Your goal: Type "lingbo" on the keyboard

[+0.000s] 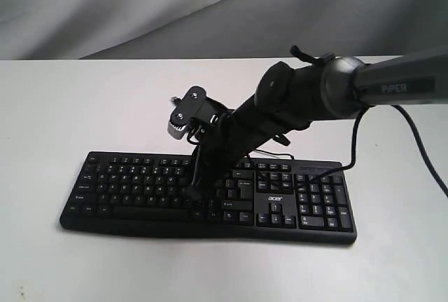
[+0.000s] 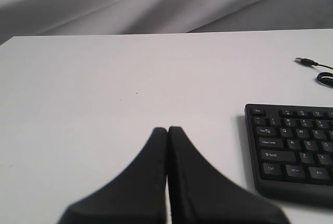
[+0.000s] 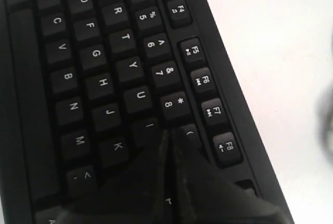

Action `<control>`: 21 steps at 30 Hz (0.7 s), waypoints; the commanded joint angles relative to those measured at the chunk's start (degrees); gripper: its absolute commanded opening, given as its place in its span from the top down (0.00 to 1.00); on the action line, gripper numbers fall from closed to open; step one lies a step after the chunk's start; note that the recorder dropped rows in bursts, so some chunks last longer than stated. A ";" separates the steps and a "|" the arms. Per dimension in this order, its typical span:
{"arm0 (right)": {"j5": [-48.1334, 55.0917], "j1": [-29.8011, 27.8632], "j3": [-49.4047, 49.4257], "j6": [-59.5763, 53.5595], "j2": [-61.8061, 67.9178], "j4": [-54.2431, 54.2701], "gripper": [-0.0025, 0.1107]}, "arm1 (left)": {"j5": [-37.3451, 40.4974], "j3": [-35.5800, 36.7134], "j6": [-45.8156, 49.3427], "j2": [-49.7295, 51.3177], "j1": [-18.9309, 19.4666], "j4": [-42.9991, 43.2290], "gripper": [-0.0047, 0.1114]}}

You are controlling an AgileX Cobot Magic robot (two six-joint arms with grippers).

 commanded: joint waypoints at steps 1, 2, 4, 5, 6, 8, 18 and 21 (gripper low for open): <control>0.62 -0.27 0.09 -0.54 -0.05 0.79 0.98 | -0.34 0.28 -0.12 0.28 0.10 -0.21 0.96; 0.76 -0.27 0.09 -0.54 -0.05 0.79 0.98 | -0.34 0.28 -0.12 0.28 0.10 -0.21 0.96; 0.86 -0.27 0.09 -0.54 -0.05 0.79 0.98 | -0.34 0.28 -0.12 0.28 0.10 -0.21 0.96; 0.98 -0.27 0.09 -0.54 -0.05 0.79 0.98 | -0.34 0.28 -0.12 0.28 0.10 -0.21 0.96; 0.98 -0.27 0.09 -0.54 -0.05 0.79 0.98 | -0.34 0.28 -0.12 0.28 0.10 -0.21 0.96; 1.23 -0.27 0.09 -0.54 0.04 0.79 0.98 | -0.34 0.28 -0.12 0.28 0.10 -0.21 0.96; 1.49 -0.27 0.09 -0.54 0.89 0.79 0.98 | -0.34 0.28 -0.12 0.28 0.10 -0.21 0.96; 1.49 -0.27 0.09 -0.54 0.87 0.68 0.98 | -0.34 0.28 -0.12 0.28 0.10 -0.21 0.96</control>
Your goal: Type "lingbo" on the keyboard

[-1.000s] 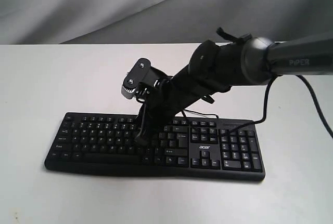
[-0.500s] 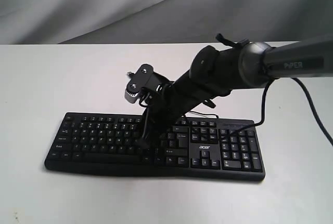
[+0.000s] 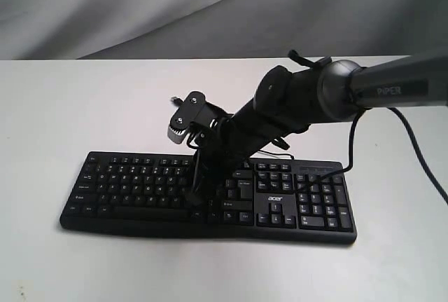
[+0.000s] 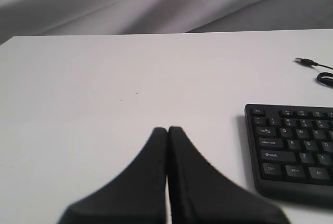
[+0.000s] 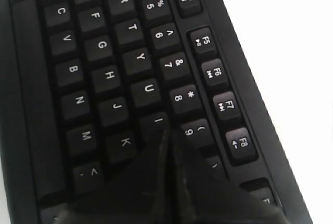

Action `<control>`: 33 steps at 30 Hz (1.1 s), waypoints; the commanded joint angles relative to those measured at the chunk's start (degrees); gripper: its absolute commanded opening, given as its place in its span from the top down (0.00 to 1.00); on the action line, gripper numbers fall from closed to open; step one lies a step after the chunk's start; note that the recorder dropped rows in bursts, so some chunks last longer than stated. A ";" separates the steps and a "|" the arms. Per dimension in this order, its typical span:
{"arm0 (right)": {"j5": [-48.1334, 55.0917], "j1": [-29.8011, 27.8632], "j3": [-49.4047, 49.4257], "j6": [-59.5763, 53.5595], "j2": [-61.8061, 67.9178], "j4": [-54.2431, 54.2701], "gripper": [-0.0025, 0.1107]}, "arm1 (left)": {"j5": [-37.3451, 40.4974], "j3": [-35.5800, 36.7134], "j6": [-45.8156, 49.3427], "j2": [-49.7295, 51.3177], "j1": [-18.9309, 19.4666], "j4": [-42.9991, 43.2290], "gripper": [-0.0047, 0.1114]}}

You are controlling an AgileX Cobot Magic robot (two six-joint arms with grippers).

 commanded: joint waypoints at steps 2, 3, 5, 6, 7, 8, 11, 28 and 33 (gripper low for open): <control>0.38 -0.27 0.09 -0.54 -0.10 0.35 0.98 | -0.34 0.28 -0.12 0.28 0.10 -0.21 0.96; 0.38 -0.27 0.09 -0.54 -0.10 0.35 0.98 | -0.34 0.28 -0.12 0.28 0.10 -0.21 0.96; 0.38 -0.27 0.09 -0.54 -0.10 0.24 0.98 | -0.34 0.28 -0.12 0.28 0.10 -0.21 0.96; 0.38 -0.27 0.09 -0.54 -0.10 0.24 0.98 | -0.34 0.28 -0.12 0.28 0.10 -0.21 0.96; 0.38 -0.27 0.24 -0.54 -0.10 0.25 0.98 | -0.34 0.28 -0.12 0.28 0.10 -0.21 0.96; 0.25 -0.27 0.37 -0.54 -0.10 0.25 0.98 | -0.34 0.28 -0.12 0.28 0.10 -0.21 0.96; -0.02 -0.27 0.64 -0.54 -0.10 0.04 0.98 | -0.34 0.28 -0.12 0.28 0.10 -0.21 0.96; -1.11 -0.27 0.64 -0.18 -2.39 1.53 0.98 | -0.34 0.28 -0.12 0.28 0.10 -0.21 0.96; -4.16 -0.35 0.64 1.55 -13.30 1.94 0.98 | -0.34 0.28 -0.12 0.28 0.10 -0.21 0.96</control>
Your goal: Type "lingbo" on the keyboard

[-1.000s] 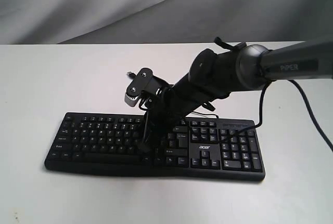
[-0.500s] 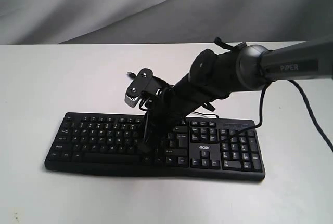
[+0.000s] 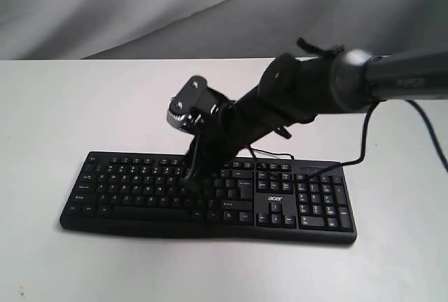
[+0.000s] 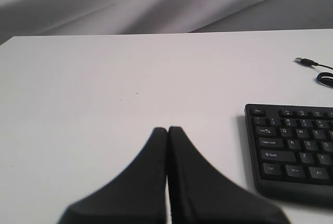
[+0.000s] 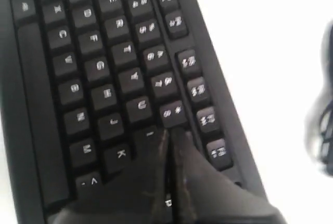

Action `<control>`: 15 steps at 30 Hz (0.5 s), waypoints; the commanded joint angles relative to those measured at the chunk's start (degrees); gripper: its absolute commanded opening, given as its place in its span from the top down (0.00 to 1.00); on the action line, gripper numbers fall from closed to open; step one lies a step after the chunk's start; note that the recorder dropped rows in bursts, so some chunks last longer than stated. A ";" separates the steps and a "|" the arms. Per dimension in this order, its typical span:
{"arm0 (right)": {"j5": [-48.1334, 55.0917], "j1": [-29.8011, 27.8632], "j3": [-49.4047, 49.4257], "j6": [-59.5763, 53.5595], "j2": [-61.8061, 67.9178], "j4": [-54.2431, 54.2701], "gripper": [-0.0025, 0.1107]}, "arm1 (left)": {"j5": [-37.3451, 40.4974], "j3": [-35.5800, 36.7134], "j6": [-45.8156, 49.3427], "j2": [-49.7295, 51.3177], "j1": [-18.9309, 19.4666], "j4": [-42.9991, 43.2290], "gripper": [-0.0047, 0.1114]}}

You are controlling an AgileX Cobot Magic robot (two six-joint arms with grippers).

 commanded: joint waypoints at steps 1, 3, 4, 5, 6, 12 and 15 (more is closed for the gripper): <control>-2.17 -0.35 -0.07 2.06 -11.76 1.23 0.98 | -0.34 0.28 -0.12 0.28 0.10 -0.21 0.96; -0.27 -0.35 -0.07 3.28 -18.35 1.23 0.98 | -0.34 0.28 -0.12 0.28 0.10 -0.21 0.96; 0.90 -0.35 -0.07 3.70 -21.61 1.23 0.98 | -0.34 0.28 -0.12 0.28 0.10 -0.21 0.96; 1.76 -0.35 -0.07 4.02 -24.86 1.01 0.98 | -0.34 0.28 -0.12 0.28 0.10 -0.21 0.96; 2.34 -0.35 0.05 4.26 -28.10 0.87 0.98 | -0.34 0.28 -0.12 0.28 0.10 -0.21 0.96; 0.72 -0.52 4.53 5.23 -43.78 -2.61 0.98 | -0.34 0.28 -0.12 0.28 0.10 -0.21 0.96; 1.23 -0.52 5.48 5.32 -49.48 -5.77 0.98 | -0.34 0.28 -0.12 0.28 0.10 -0.21 0.96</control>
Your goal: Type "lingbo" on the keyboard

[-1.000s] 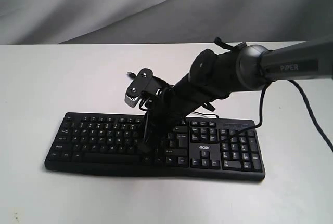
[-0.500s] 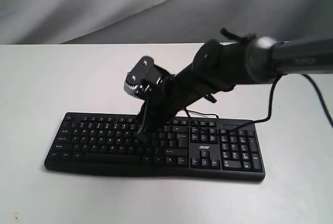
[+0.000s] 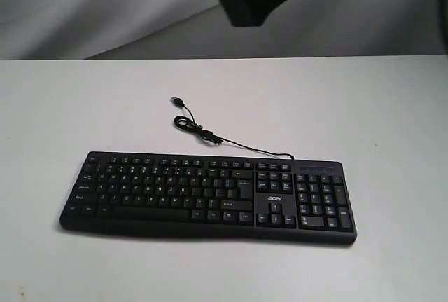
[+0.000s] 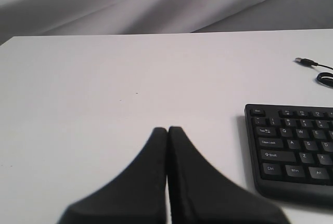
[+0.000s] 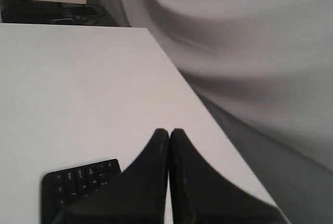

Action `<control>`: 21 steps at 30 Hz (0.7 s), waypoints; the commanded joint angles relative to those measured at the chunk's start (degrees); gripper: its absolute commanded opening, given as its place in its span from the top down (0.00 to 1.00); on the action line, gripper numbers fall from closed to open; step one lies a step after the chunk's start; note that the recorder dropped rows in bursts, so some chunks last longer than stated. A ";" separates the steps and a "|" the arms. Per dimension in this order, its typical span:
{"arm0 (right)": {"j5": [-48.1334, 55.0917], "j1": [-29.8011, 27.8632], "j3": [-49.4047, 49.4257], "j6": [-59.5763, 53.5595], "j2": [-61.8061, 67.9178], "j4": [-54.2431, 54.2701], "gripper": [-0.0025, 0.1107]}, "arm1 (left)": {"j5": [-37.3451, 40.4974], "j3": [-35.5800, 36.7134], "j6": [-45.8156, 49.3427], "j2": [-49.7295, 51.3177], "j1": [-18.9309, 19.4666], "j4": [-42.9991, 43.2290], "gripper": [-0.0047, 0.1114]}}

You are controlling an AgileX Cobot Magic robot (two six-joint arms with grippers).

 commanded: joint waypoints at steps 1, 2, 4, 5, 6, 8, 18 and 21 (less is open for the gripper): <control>0.50 -0.40 1.88 0.44 -8.12 -3.80 0.98 | -0.34 0.28 -0.12 0.28 0.10 -0.21 0.96; 0.38 -0.40 1.88 0.44 -9.28 -3.65 0.98 | -0.34 0.28 -0.12 0.28 0.10 -0.21 0.96; -0.26 -0.40 1.88 0.29 -12.12 -3.65 0.98 | -0.34 0.28 -0.12 0.28 0.10 -0.21 0.96; -0.77 -0.40 1.88 0.29 -13.27 -3.65 0.98 | -0.34 0.28 -0.12 0.28 0.10 -0.21 0.96; -1.42 -0.40 1.88 0.29 -14.69 -3.65 0.98 | -0.34 0.28 -0.12 0.28 0.10 -0.21 0.96; -2.14 -0.40 1.38 0.45 -18.75 -4.60 0.98 | -0.34 0.28 -0.12 0.28 0.10 -0.21 0.96; 1.72 -12.70 5.97 72.10 -32.86 -51.18 0.98 | -0.34 0.28 -0.12 0.28 0.10 -0.21 0.96; -1.22 -18.82 13.58 71.74 -37.45 -51.73 0.98 | -0.34 0.28 -0.12 0.28 0.10 -0.21 0.96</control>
